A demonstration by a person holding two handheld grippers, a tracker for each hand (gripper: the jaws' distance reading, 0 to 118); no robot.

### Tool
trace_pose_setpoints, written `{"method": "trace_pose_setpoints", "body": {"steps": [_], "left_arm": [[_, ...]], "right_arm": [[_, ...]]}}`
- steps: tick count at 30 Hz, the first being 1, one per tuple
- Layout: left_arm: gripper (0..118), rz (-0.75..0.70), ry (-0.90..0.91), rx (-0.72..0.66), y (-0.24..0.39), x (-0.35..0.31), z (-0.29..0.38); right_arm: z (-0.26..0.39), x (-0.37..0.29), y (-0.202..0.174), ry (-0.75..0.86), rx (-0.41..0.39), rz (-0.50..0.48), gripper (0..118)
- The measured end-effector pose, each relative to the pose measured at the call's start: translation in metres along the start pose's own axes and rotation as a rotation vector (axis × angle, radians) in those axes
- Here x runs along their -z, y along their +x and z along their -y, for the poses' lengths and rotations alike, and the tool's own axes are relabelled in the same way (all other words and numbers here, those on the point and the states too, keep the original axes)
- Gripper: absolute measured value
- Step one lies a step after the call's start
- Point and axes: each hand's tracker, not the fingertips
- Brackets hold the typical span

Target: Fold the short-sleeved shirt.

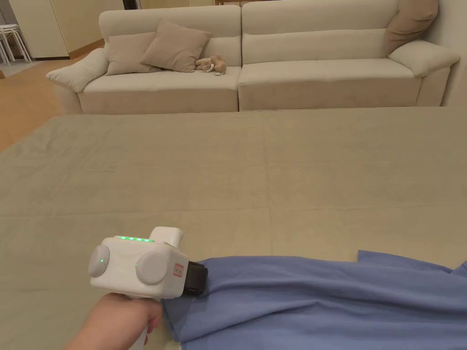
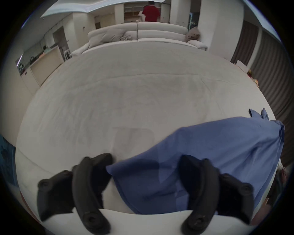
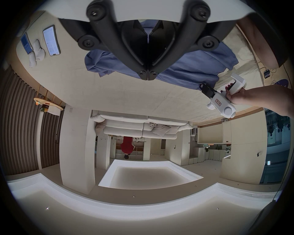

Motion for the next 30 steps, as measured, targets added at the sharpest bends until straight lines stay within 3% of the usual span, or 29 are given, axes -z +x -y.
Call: {"method": "trace_pose_setpoints", "body": {"steps": [1, 2, 3, 4, 10, 14, 20, 21, 23, 24, 28, 30], "left_arm": [[78, 0.011, 0.009, -0.001, 0.002, -0.003, 0.001], [64, 0.028, 0.023, 0.014, 0.003, -0.006, 0.001], [38, 0.024, 0.048, 0.044, 0.007, -0.011, 0.007], [5, 0.028, 0.063, 0.070, 0.010, -0.014, 0.008], [5, 0.058, 0.070, 0.110, 0.024, -0.026, 0.020], [5, 0.115, 0.133, 0.078, 0.027, -0.046, 0.027], [5, 0.159, 0.193, 0.108, 0.033, -0.074, 0.032], [5, 0.171, 0.196, 0.105, 0.034, -0.078, 0.032], [5, 0.178, 0.213, 0.092, 0.053, -0.097, 0.034], [5, 0.183, 0.216, 0.090, 0.057, -0.100, 0.034], [5, 0.185, 0.213, 0.097, 0.065, -0.105, 0.036], [5, 0.193, 0.205, 0.097, 0.068, -0.108, 0.038]], "right_arm": [[0.001, -0.001, 0.001, -0.001, -0.002, 0.005, 0], [0.000, -0.002, 0.001, -0.002, -0.001, 0.006, 0], [0.000, -0.003, 0.002, -0.003, 0.003, 0.007, 0], [0.001, -0.004, 0.003, -0.004, 0.006, 0.008, 0], [0.006, -0.009, 0.015, -0.015, 0.010, 0.020, 0], [0.005, 0.003, 0.040, -0.089, 0.066, -0.024, 0], [-0.039, 0.088, 0.111, -0.262, -0.016, -0.006, 0], [-0.041, 0.114, 0.123, -0.337, -0.057, 0.005, 8], [-0.038, 0.162, 0.145, -0.508, -0.103, 0.017, 55], [-0.032, 0.187, 0.155, -0.616, -0.102, 0.001, 69], [0.005, 0.248, 0.179, -0.942, 0.021, -0.021, 67], [0.018, 0.248, 0.182, -0.979, 0.082, -0.048, 67]]}}
